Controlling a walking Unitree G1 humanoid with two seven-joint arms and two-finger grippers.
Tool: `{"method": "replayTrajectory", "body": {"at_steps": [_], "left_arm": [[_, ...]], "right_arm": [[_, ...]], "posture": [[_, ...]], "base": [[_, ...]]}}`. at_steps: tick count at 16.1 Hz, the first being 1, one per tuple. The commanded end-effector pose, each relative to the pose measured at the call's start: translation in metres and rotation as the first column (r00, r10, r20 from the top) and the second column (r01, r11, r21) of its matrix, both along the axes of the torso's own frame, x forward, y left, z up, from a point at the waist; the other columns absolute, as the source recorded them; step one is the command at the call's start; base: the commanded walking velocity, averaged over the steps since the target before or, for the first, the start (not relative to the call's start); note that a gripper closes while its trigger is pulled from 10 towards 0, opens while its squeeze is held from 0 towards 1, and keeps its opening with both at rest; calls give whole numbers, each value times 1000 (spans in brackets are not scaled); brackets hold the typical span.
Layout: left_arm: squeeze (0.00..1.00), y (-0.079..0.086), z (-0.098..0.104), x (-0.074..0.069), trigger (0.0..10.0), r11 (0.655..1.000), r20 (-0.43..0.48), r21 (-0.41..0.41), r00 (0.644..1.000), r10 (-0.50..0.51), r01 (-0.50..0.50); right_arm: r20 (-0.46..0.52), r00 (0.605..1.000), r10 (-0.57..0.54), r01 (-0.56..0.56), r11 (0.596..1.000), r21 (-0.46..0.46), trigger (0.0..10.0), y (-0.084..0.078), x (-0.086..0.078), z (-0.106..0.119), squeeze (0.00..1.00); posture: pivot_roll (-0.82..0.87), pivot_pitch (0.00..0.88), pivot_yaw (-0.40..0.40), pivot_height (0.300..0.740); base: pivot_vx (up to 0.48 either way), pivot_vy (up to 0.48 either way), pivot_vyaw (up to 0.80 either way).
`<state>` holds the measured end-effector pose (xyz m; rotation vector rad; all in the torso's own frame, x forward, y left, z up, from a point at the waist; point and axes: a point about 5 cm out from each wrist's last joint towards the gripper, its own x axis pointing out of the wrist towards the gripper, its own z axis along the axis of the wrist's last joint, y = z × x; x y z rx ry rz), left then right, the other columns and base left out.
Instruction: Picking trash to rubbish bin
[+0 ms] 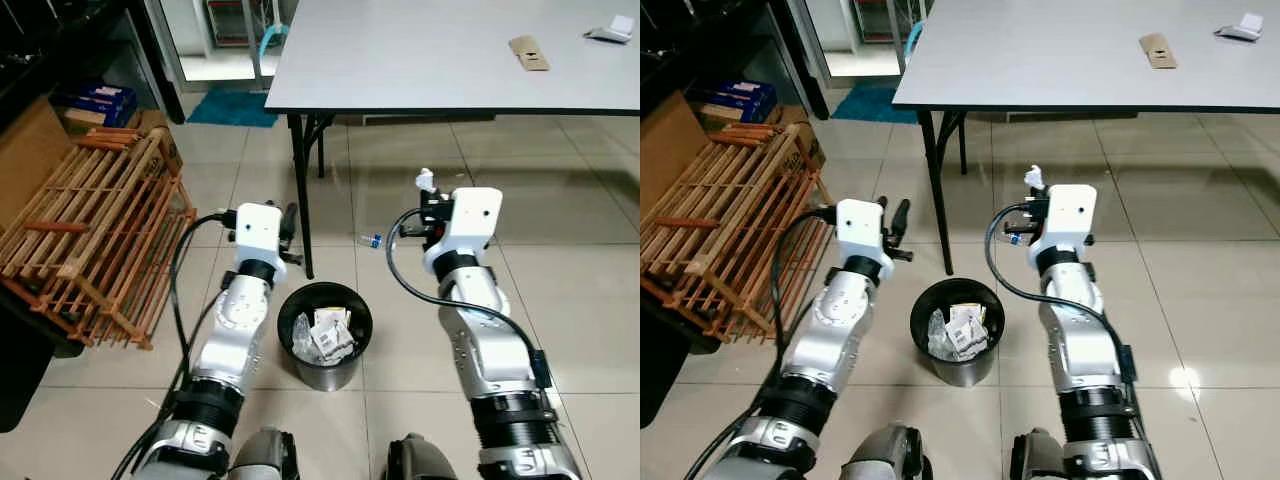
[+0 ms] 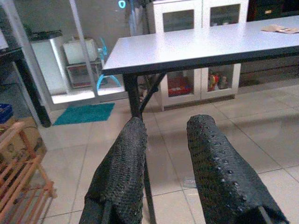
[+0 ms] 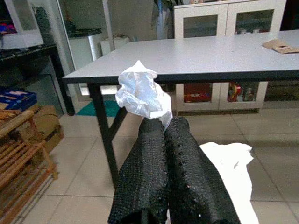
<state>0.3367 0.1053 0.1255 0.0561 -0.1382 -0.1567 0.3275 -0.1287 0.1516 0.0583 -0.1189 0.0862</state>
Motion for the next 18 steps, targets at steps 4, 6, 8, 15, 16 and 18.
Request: {"method": "replayTrajectory", "body": {"at_steps": [4,6,8,15,16,18], "left_arm": [[0,5,0,-1,10000,1000,-5,-2,1000,6,-6],[0,4,-2,-1,10000,1000,-12,3,1000,2,-2],[0,3,-2,-2,10000,1000,-12,2,1000,0,0],[0,3,-2,-2,10000,1000,-16,1,1000,-4,4],[0,3,-2,-2,10000,1000,-16,1,1000,-4,4],[0,3,-2,-2,10000,1000,-17,2,1000,-6,6]], "right_arm": [[-1,1000,-1,1,1000,-2,10000,2,0,0,0],[-12,1000,5,-5,1000,-2,10000,2,0,-1,0],[-25,1000,4,-4,1000,-4,10000,2,0,-3,0],[-29,1000,4,-4,1000,-3,10000,2,0,-3,0],[-29,1000,4,-4,1000,-3,10000,2,0,-3,0],[-29,1000,3,-3,1000,-3,10000,2,0,-3,0]], "posture": [[1,89,66,683],[0,90,66,683],[0,94,66,703],[0,98,67,740],[0,98,67,740],[-1,96,68,740]], "base": [[0,0,0],[0,0,0],[0,0,0],[0,0,0],[0,0,0],[0,0,0]]}}
